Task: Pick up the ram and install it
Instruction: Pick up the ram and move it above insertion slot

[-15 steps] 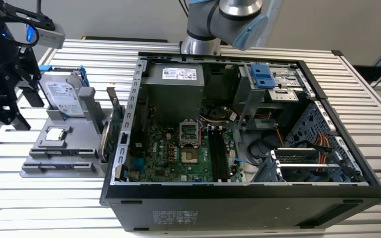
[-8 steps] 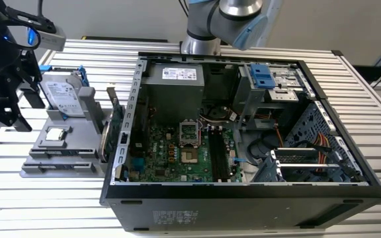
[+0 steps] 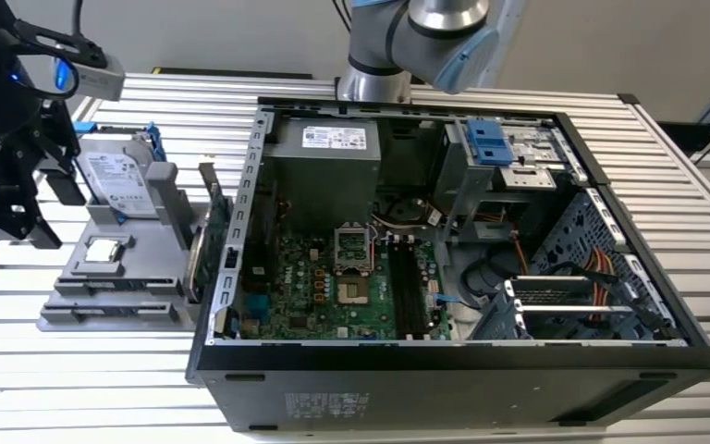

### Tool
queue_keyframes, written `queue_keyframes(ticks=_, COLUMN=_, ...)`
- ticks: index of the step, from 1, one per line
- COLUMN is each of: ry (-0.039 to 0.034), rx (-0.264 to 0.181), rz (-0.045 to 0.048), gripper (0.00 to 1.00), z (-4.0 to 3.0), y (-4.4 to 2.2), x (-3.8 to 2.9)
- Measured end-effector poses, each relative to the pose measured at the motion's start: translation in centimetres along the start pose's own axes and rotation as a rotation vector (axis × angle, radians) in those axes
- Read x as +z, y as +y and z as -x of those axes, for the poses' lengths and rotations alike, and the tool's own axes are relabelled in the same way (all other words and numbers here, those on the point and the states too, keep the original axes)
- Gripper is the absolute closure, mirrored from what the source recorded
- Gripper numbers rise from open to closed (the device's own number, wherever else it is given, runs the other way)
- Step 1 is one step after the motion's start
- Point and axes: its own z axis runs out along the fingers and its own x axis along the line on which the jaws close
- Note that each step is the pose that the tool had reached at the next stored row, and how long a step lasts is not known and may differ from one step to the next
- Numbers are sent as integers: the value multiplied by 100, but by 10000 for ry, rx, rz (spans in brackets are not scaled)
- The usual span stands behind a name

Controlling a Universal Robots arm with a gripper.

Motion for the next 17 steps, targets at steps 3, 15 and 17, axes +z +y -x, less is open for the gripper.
queue_keyframes(ticks=3, ry=2, rx=-40, rz=32, gripper=0, z=0, y=-1, x=19)
queue_keyframes(ticks=15, ry=2, rx=-130, rz=50, gripper=0, z=-4, y=-1, x=89)
queue_keyframes(ticks=17, ry=3, rx=-130, rz=54, gripper=0, z=-8, y=-1, x=103)
